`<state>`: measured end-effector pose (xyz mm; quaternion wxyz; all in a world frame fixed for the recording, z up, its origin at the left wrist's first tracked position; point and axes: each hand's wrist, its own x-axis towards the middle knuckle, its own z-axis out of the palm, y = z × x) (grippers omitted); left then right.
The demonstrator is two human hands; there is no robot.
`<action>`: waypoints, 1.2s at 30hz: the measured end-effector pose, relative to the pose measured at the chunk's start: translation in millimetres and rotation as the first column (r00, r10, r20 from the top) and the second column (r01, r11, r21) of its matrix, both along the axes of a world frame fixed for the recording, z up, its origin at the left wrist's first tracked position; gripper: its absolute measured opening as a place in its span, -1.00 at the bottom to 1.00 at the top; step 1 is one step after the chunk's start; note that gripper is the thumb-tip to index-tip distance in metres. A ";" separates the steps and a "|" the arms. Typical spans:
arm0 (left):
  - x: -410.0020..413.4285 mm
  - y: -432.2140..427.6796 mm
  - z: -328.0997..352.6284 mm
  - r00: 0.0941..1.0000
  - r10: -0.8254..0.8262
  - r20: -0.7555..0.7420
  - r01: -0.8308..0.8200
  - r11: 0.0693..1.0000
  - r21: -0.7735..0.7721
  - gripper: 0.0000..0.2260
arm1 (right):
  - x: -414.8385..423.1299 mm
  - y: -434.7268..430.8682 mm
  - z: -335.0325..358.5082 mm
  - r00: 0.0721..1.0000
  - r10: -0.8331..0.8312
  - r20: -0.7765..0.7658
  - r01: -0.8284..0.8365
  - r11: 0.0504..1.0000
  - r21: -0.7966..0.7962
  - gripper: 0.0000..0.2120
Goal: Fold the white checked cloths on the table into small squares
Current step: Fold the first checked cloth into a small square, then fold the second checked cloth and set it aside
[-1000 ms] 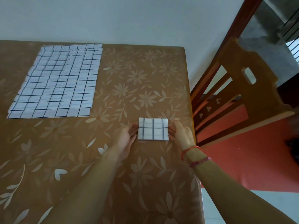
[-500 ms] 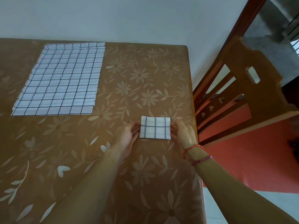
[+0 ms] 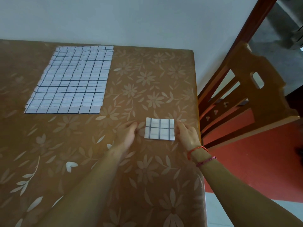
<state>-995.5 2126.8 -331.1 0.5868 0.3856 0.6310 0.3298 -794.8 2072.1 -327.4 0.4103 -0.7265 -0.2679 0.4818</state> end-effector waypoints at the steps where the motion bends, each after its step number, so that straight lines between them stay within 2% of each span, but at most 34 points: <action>1: -3.1 -5.7 10.2 0.995 -0.040 -0.087 0.044 0.998 0.050 -0.84 | -0.6 -2.4 2.9 0.998 0.050 0.047 -0.050 0.999 0.010 -0.70; 4: -12.6 -24.9 37.2 0.930 -0.160 -0.330 0.227 0.958 0.175 -0.73 | -7.2 -12.1 24.3 0.973 0.172 0.155 -0.178 0.983 0.031 -0.64; 5: -15.8 -31.9 46.9 0.905 -0.170 -0.390 0.266 0.941 0.207 -0.67 | -9.5 -15.2 33.4 0.958 0.202 0.202 -0.214 0.976 0.035 -0.60; 7: -23.7 -45.5 64.0 0.854 -0.158 -0.496 0.329 0.902 0.278 -0.68 | -12.9 -21.3 48.0 0.913 0.260 0.314 -0.287 0.957 0.041 -0.57; 9: -34.2 -59.4 74.1 0.814 -0.125 -0.567 0.372 0.862 0.344 -0.69 | -16.5 -28.2 62.0 0.831 0.338 0.443 -0.384 0.923 0.017 -0.51; 13: -58.7 -83.9 94.7 0.718 -0.046 -0.695 0.505 0.721 0.475 -0.63 | -27.9 -41.9 91.1 0.645 0.420 0.638 -0.528 0.849 -0.025 -0.45; 15: -68.0 -100.6 114.0 0.700 -0.043 -0.713 0.525 0.707 0.473 -0.57 | -36.1 -52.0 106.5 0.542 0.420 0.728 -0.572 0.819 -0.047 -0.40; 17: -78.4 -119.4 129.3 0.636 0.014 -0.772 0.552 0.691 0.467 -0.55 | -44.9 -62.2 120.0 0.448 0.425 0.786 -0.604 0.792 -0.084 -0.34; 20: -96.4 -142.5 139.0 0.491 0.065 -0.869 0.550 0.750 0.367 -0.50 | -58.6 -74.1 131.2 0.374 0.430 0.821 -0.640 0.761 -0.107 -0.35; 22: -105.1 -153.6 144.6 0.443 0.081 -0.893 0.536 0.775 0.336 -0.53 | -67.7 -79.4 138.2 0.347 0.419 0.839 -0.665 0.741 -0.095 -0.40; 26: -116.6 -169.2 155.7 0.415 0.068 -0.907 0.537 0.786 0.305 -0.44 | -81.9 -86.0 148.1 0.314 0.431 0.846 -0.708 0.700 -0.093 -0.43; 31: -127.6 -179.6 161.7 0.386 0.049 -0.921 0.513 0.818 0.259 -0.28 | -97.2 -91.4 149.8 0.267 0.461 0.846 -0.722 0.677 -0.142 -0.34; 36: -145.0 -179.2 158.7 0.354 0.018 -0.935 0.476 0.857 0.196 -0.37 | -114.0 -88.3 148.6 0.231 0.481 0.846 -0.749 0.643 -0.161 -0.37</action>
